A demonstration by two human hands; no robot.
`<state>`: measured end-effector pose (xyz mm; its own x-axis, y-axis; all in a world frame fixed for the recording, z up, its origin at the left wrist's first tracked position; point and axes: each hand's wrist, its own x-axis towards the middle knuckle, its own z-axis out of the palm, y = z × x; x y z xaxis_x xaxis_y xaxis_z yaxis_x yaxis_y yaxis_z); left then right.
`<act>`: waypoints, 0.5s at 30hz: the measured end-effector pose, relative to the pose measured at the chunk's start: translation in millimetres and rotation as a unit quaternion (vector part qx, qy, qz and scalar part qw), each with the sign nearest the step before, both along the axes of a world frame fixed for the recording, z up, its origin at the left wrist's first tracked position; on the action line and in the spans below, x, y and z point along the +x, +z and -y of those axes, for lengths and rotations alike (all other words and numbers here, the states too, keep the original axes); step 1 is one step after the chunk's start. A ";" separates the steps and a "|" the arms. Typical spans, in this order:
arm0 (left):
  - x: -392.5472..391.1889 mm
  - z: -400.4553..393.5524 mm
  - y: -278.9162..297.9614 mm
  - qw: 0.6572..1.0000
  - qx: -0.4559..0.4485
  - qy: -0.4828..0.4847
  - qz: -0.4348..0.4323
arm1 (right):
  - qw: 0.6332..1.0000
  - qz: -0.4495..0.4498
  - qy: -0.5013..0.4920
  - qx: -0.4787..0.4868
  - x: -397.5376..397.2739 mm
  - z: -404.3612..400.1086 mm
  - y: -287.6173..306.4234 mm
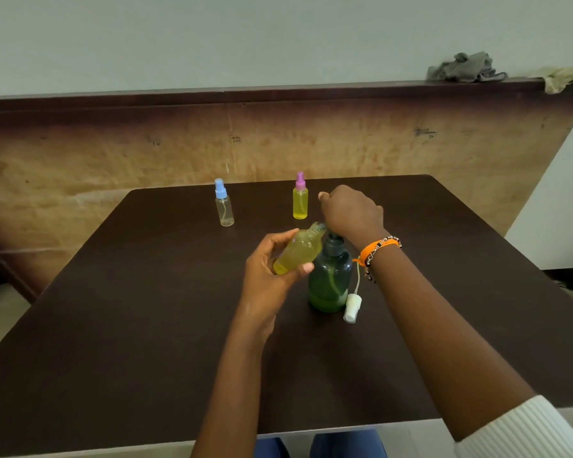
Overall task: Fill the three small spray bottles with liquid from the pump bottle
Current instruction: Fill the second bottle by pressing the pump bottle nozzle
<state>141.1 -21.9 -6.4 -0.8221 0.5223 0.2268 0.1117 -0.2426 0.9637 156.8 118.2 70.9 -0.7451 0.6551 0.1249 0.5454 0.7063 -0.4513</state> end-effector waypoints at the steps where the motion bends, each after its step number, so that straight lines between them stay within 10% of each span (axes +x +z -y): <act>1: 0.1 0.0 -1.4 1.000 -0.001 0.000 0.002 | 1.000 -0.001 -0.004 -0.003 0.0 0.9 -1.9; 15: -0.7 0.4 -3.9 1.000 -0.011 -0.010 0.000 | 1.000 0.006 -0.004 -0.005 -2.9 -0.3 -3.6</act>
<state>140.4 -22.3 -10.2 -0.8113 0.5439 0.2146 0.1063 -0.2238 0.9688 153.9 118.5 67.3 -0.7418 0.6616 0.1097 0.5555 0.6978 -0.4522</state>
